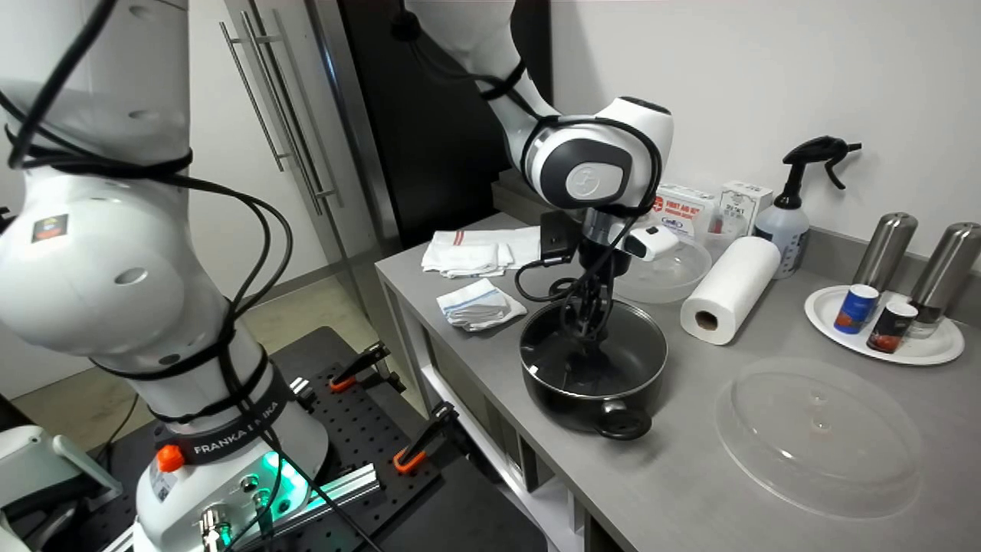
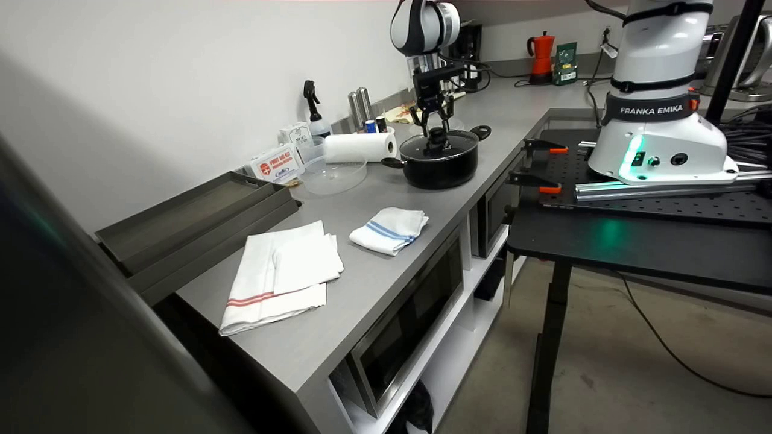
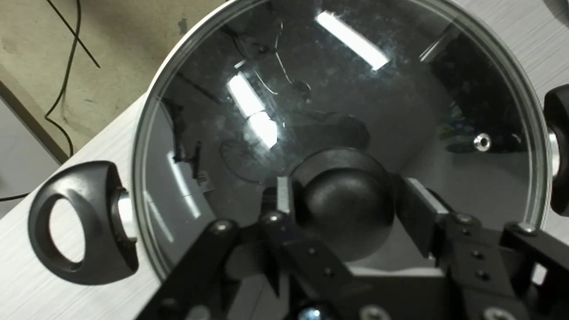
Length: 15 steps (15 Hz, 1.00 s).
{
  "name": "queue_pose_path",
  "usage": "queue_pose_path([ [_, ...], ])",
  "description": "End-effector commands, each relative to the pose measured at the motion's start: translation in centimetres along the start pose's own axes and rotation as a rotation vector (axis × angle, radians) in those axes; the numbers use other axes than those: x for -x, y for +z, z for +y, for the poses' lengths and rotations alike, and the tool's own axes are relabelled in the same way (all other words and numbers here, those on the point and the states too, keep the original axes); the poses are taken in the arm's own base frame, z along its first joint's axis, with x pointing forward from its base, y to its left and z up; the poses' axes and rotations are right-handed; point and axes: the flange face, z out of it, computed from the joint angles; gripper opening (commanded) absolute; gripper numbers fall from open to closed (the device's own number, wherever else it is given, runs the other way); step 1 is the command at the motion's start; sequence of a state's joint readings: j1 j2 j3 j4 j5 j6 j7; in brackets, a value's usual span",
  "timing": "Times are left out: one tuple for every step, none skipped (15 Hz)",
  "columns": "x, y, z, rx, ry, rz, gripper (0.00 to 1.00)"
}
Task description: Put the lid of the pot on the left towel
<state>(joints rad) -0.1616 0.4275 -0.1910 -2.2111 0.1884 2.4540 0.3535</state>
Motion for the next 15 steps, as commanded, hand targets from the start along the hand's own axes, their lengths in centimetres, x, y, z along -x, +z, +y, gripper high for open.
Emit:
queue_pose_path([
  [-0.4, 0.0, -0.3, -0.005, 0.023, 0.0, 0.4],
  [-0.5, -0.3, -0.3, -0.008, 0.025, 0.003, 0.41],
  [-0.5, -0.2, -0.3, -0.007, 0.024, 0.002, 0.43],
  [-0.4, -0.2, -0.3, -0.008, 0.024, 0.002, 0.42],
  [-0.4, -0.2, -0.2, -0.009, 0.024, 0.003, 0.4],
  [-0.4, -0.3, -0.2, -0.009, 0.023, 0.004, 0.4],
  [-0.3, -0.4, -0.2, -0.01, 0.023, 0.006, 0.36],
  [-0.2, -0.5, -0.1, -0.011, 0.02, 0.008, 0.35],
  [-0.1, -0.7, -0.1, -0.012, 0.018, 0.011, 0.32],
  [0.0, -1.0, 0.0, -0.013, 0.015, 0.012, 0.3],
  [0.1, -1.3, 0.2, -0.015, 0.011, 0.014, 0.26],
  [0.1, -1.5, 0.3, -0.016, 0.01, 0.017, 0.26],
  [0.2, -1.7, 0.4, -0.016, 0.007, 0.02, 0.26],
  [0.2, -1.9, 0.5, -0.018, 0.005, 0.022, 0.26],
  [0.3, -2.2, 0.6, -0.019, 0.004, 0.026, 0.26],
])
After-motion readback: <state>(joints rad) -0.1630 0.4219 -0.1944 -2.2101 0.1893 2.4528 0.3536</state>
